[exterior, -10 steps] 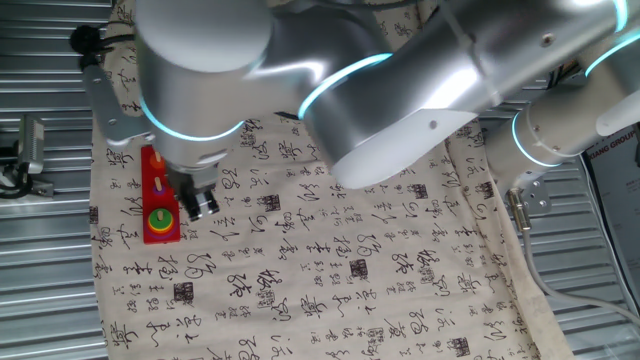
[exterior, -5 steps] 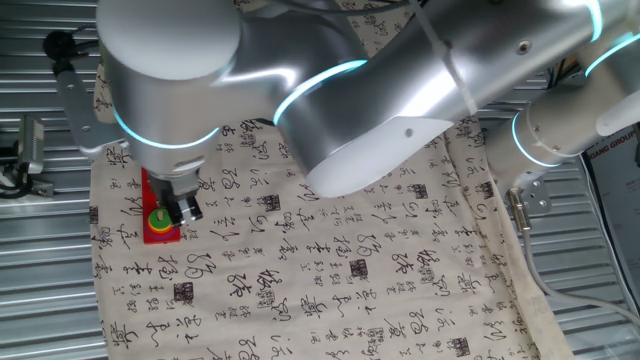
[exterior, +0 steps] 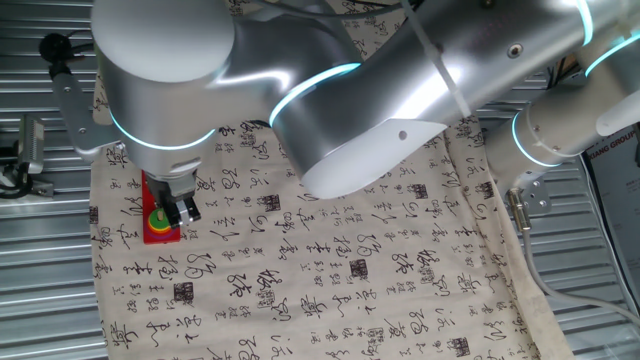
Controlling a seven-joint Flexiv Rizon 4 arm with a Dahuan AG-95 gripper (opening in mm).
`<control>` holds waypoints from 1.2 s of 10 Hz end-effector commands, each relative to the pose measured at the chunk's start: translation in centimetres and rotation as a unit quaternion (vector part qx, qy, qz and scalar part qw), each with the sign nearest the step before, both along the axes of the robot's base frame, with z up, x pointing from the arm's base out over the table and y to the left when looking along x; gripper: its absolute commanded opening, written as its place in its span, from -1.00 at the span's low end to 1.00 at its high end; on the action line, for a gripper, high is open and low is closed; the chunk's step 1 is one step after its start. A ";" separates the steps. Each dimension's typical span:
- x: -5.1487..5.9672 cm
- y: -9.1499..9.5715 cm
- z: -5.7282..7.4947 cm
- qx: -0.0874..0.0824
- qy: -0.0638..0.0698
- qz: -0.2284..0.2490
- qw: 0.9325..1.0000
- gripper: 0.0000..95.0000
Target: Take out one Hanoi block and throw it aside
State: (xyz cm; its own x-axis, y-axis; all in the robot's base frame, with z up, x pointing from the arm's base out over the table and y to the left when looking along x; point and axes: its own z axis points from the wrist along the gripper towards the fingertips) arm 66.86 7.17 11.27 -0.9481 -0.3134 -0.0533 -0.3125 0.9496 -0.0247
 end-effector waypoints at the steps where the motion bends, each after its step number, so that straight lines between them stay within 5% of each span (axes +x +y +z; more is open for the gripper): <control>1: 0.0 0.0 -0.1 0.000 -0.001 0.000 1.000 -1.00; 2: 0.0 0.0 -0.1 0.000 -0.002 0.002 1.000 -0.60; 10: 0.6 0.1 -0.8 -0.001 -0.012 0.012 1.000 -0.60; 11: 0.9 0.3 -0.8 -0.002 -0.012 0.014 1.000 -0.20; 12: 1.1 0.4 -0.8 -0.003 -0.012 0.018 1.000 -0.20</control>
State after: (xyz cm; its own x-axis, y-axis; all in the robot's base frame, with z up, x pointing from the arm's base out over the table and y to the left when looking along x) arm 67.95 7.61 10.47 -0.9353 -0.3462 -0.0732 -0.3444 0.9381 -0.0357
